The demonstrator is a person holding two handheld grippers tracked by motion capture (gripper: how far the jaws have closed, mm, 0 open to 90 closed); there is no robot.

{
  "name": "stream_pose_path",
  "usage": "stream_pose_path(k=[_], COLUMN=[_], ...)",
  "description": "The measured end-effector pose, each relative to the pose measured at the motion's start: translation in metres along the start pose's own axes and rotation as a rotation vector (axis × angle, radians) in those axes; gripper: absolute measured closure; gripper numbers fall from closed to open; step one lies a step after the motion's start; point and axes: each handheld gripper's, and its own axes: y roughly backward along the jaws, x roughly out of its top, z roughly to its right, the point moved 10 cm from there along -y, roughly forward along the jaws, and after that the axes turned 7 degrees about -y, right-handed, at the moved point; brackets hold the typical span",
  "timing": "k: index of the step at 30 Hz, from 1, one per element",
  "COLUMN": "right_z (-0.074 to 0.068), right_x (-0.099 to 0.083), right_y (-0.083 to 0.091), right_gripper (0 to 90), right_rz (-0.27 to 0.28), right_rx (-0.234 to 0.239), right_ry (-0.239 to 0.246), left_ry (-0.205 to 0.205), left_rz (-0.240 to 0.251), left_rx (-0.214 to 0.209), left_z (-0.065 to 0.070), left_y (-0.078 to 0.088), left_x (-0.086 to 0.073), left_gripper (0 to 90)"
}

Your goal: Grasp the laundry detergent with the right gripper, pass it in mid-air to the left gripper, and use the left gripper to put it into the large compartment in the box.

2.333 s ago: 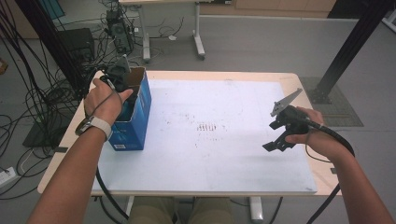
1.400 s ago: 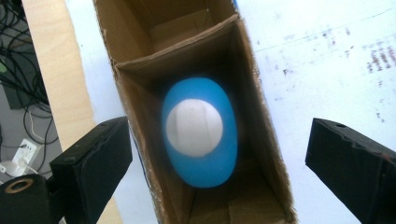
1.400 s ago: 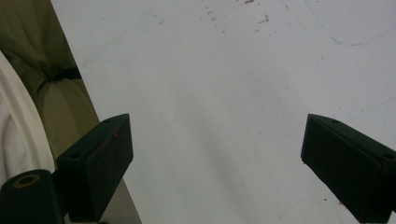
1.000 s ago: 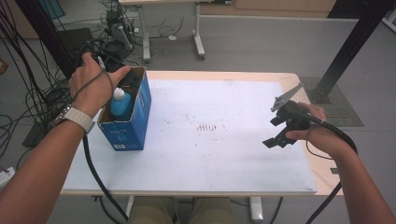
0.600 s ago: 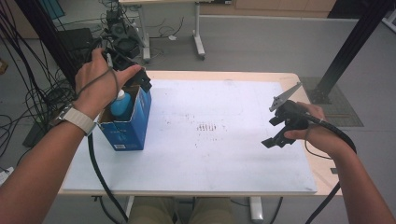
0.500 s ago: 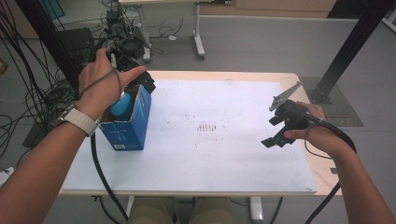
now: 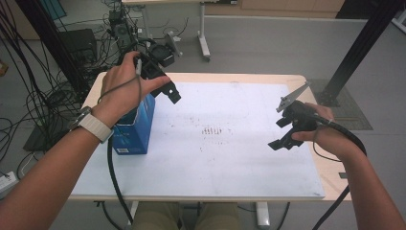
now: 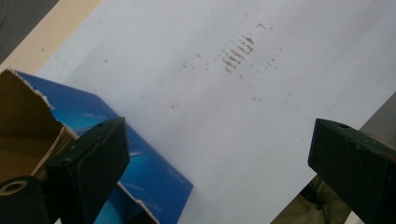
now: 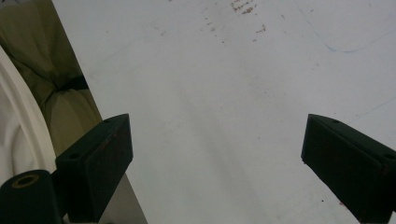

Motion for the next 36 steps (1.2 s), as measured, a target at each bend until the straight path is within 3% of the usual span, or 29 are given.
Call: stream_pose_path(k=[3,4,10,17,19,29,36], right_z=[0.000,0.000,0.002,0.002,0.003,0.002,0.001], right_x=[0.000,0.001,0.001,0.003,0.003,0.003,0.004], right_y=[0.001,0.001,0.001,0.000,0.000,-0.002,-0.003], right_gripper=[8.8,8.8,8.8,8.8,8.8,8.8,8.8], right_rz=[-0.002,-0.003,-0.004,0.000,0.000,0.003,0.005], right_rx=[-0.002,-0.002,-0.004,-0.004,-0.004,-0.003,-0.001], right_ry=[0.001,-0.001,-0.003,-0.005,-0.007,-0.009,-0.006], left_ry=[-0.025,-0.052,-0.091,-0.172,-0.195,-0.227,-0.235], left_rz=[0.005,0.014,0.001,-0.015,-0.012,-0.033,-0.030], left_rx=[-0.011,-0.034,-0.059,-0.055,-0.074,-0.098,-0.100], left_z=[0.003,0.008,0.016,0.025,0.030,0.045,0.048], left_y=[-0.004,-0.008,-0.022,-0.037,-0.041,-0.067,-0.072], left_x=[0.003,0.005,0.006,0.007,0.007,0.006,0.004], left_gripper=[5.7,5.8,5.9,6.0,6.1,6.4,6.4])
